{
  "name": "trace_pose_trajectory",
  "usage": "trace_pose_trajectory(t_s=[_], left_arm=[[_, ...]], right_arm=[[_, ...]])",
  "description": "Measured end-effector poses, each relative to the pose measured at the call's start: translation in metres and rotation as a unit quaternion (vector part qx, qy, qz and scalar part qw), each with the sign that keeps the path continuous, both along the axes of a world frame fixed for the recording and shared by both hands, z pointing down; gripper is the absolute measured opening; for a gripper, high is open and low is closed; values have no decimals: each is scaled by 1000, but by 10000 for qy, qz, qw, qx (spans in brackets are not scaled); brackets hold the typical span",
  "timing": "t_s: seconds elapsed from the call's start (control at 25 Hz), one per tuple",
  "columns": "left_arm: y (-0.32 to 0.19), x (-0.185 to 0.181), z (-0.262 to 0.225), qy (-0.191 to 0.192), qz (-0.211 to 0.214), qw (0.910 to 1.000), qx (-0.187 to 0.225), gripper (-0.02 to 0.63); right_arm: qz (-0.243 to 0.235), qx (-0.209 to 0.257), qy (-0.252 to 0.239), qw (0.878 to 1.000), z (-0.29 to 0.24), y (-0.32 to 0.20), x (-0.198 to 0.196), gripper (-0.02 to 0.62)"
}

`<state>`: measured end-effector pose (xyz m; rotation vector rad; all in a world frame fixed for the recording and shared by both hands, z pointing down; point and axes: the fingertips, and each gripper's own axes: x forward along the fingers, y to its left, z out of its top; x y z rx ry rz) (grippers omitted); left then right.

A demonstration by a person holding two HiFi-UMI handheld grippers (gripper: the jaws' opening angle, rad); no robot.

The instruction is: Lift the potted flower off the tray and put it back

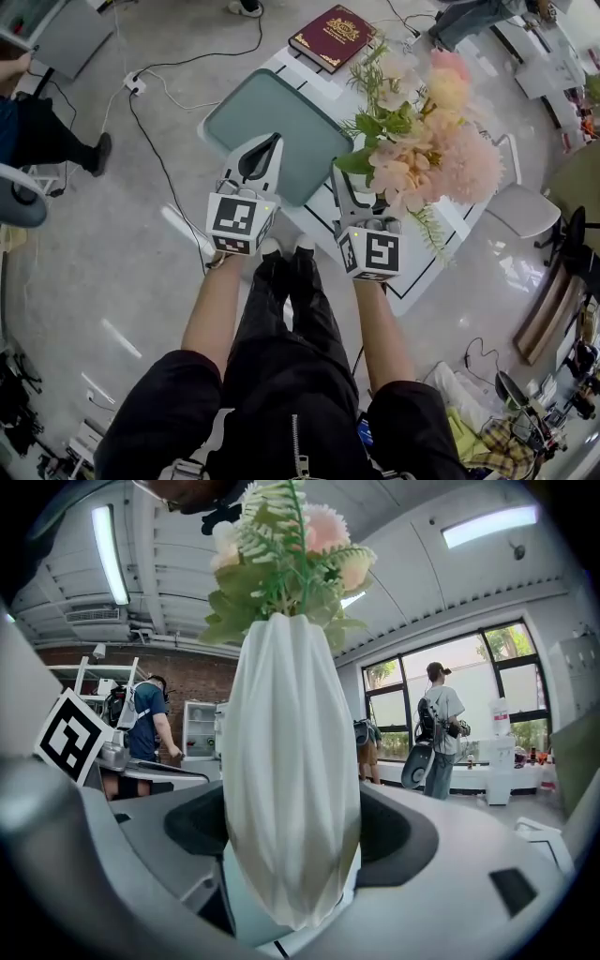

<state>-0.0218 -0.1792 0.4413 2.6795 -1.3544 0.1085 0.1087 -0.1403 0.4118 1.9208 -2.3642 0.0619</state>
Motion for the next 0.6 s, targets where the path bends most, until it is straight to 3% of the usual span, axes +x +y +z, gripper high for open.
trace_pose_trajectory(t_s=[0.6], left_arm=[[3, 15, 4, -205, 129, 9997, 90, 5]], right_arm=[[-101, -71, -102, 9999, 11, 0, 2, 373]])
